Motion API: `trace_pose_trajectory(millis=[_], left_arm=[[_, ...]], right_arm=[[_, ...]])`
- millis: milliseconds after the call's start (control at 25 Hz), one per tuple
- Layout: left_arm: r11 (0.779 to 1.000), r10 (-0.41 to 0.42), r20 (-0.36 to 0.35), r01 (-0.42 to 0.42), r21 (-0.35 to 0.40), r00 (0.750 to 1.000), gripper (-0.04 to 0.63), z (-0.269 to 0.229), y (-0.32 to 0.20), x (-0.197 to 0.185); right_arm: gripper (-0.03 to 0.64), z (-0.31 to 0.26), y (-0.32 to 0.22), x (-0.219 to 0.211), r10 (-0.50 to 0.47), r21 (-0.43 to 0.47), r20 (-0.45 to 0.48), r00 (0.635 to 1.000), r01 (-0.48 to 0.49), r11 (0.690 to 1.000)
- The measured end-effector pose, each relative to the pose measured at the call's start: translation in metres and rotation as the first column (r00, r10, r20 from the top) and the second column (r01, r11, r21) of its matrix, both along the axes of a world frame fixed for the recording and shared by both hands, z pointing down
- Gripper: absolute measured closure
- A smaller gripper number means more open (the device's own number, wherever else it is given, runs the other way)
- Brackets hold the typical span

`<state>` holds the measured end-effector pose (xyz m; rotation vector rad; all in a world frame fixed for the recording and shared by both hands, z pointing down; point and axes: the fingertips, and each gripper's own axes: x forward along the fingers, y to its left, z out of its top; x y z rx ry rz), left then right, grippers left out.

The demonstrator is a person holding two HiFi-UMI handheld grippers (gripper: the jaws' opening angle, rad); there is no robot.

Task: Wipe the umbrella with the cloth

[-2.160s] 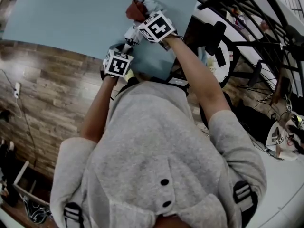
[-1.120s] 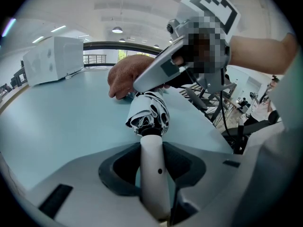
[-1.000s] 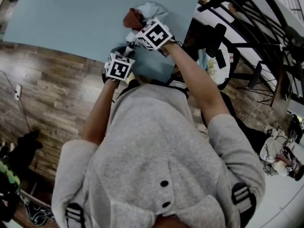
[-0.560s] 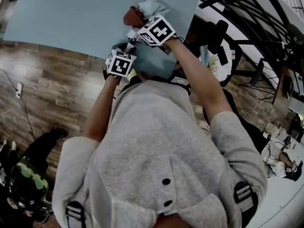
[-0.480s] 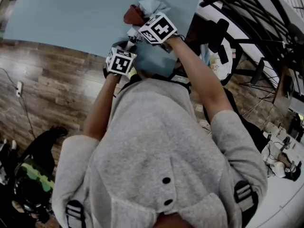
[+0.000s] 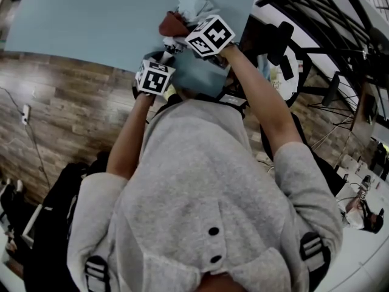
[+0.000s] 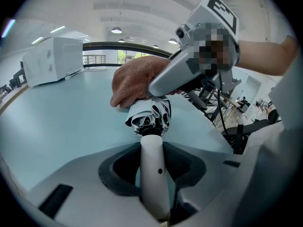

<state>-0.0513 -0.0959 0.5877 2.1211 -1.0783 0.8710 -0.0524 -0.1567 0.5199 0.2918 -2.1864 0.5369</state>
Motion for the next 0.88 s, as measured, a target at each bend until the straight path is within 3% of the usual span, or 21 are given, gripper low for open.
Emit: trace_pose_trajectory(millis=[520, 880], left_arm=[[1.000, 0.011, -0.002, -0.011, -0.009, 1.000, 0.440, 0.001, 0.002, -0.001], [1.000, 0.015, -0.003, -0.015, -0.014, 1.000, 0.440, 0.003, 0.000, 0.001]], right_arm=[[0.540, 0.001, -0.002, 0.019, 0.016, -0.011, 0.011, 1.000, -0.015, 1.000], [0.540, 0.006, -0.019, 0.045, 0.091, 0.004, 0.002, 0.996, -0.091, 0.996]])
